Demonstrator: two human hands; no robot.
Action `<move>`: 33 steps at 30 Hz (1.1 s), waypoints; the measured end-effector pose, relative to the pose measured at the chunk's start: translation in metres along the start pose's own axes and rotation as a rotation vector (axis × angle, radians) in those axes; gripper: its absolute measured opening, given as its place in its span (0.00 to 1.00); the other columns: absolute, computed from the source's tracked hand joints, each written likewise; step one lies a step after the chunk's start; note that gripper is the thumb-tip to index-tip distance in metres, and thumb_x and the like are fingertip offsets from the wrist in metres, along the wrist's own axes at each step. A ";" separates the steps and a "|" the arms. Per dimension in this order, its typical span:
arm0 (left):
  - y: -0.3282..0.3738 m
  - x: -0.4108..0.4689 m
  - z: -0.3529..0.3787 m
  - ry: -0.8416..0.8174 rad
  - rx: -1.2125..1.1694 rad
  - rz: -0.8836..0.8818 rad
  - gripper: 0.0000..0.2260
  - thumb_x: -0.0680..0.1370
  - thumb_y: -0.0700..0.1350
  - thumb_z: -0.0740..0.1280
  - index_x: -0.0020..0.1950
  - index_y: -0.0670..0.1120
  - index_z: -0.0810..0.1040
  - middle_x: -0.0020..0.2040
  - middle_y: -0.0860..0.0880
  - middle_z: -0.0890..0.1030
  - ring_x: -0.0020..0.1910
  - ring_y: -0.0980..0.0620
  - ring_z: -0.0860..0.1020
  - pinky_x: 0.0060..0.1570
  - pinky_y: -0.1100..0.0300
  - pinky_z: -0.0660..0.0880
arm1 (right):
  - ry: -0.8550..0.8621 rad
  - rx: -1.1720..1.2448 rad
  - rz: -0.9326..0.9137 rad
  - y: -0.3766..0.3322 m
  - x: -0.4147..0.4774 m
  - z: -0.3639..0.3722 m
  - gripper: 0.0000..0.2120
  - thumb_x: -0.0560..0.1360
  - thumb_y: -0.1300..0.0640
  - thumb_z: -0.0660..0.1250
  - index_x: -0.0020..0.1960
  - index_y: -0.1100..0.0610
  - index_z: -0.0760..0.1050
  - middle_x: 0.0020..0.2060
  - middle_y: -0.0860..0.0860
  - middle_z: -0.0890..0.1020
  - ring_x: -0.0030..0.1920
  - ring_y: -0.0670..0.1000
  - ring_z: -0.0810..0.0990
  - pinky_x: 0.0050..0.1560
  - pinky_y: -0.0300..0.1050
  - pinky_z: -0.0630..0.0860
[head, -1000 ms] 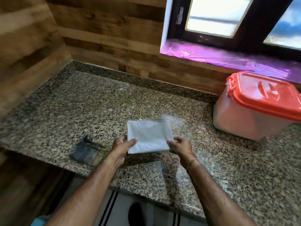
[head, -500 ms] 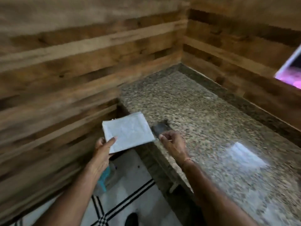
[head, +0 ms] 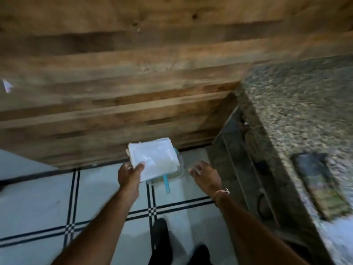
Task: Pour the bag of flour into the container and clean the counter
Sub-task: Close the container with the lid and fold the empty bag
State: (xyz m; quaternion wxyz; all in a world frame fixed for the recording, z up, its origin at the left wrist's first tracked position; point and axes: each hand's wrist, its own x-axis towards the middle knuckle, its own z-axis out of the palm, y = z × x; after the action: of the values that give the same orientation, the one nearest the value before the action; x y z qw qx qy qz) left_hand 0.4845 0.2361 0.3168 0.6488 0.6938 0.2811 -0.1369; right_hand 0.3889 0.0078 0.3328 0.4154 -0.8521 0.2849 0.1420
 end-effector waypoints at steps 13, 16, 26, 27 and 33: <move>-0.197 0.229 0.010 0.219 0.128 -0.059 0.11 0.72 0.46 0.78 0.46 0.46 0.77 0.47 0.45 0.82 0.46 0.43 0.81 0.49 0.47 0.81 | -0.248 0.000 0.277 0.127 0.216 0.256 0.27 0.77 0.46 0.72 0.69 0.61 0.75 0.66 0.57 0.80 0.67 0.57 0.77 0.70 0.50 0.72; -0.244 0.269 0.010 0.249 0.004 -0.081 0.11 0.73 0.43 0.77 0.43 0.47 0.75 0.47 0.44 0.80 0.45 0.46 0.80 0.45 0.51 0.80 | -0.206 0.032 0.324 0.161 0.262 0.317 0.31 0.74 0.44 0.74 0.71 0.60 0.74 0.69 0.58 0.78 0.71 0.59 0.75 0.71 0.52 0.71; -0.293 0.297 -0.003 0.257 -0.229 -0.201 0.10 0.77 0.42 0.75 0.53 0.45 0.76 0.57 0.44 0.84 0.52 0.46 0.84 0.47 0.49 0.84 | -0.002 0.160 0.385 0.184 0.297 0.390 0.18 0.77 0.48 0.69 0.63 0.57 0.78 0.57 0.56 0.83 0.61 0.60 0.79 0.58 0.48 0.72; -0.291 0.291 -0.005 0.264 -0.253 -0.219 0.11 0.77 0.42 0.75 0.56 0.44 0.77 0.58 0.44 0.84 0.53 0.46 0.84 0.50 0.48 0.83 | 0.027 0.206 0.361 0.186 0.287 0.382 0.17 0.78 0.50 0.70 0.61 0.59 0.79 0.56 0.57 0.83 0.59 0.59 0.80 0.54 0.45 0.72; -0.254 0.246 0.002 0.330 -0.338 -0.307 0.21 0.76 0.43 0.76 0.66 0.39 0.75 0.62 0.43 0.82 0.57 0.43 0.82 0.52 0.48 0.83 | 0.222 0.374 0.328 0.200 0.204 0.300 0.10 0.78 0.49 0.69 0.50 0.56 0.76 0.42 0.53 0.82 0.45 0.57 0.82 0.50 0.62 0.81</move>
State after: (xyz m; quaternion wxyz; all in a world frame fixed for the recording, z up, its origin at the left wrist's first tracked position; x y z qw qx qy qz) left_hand 0.5385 0.2860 -0.0290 0.6724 0.5381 0.5034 -0.0698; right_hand 0.4295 0.0704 -0.0746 0.5032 -0.7135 0.4841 0.0578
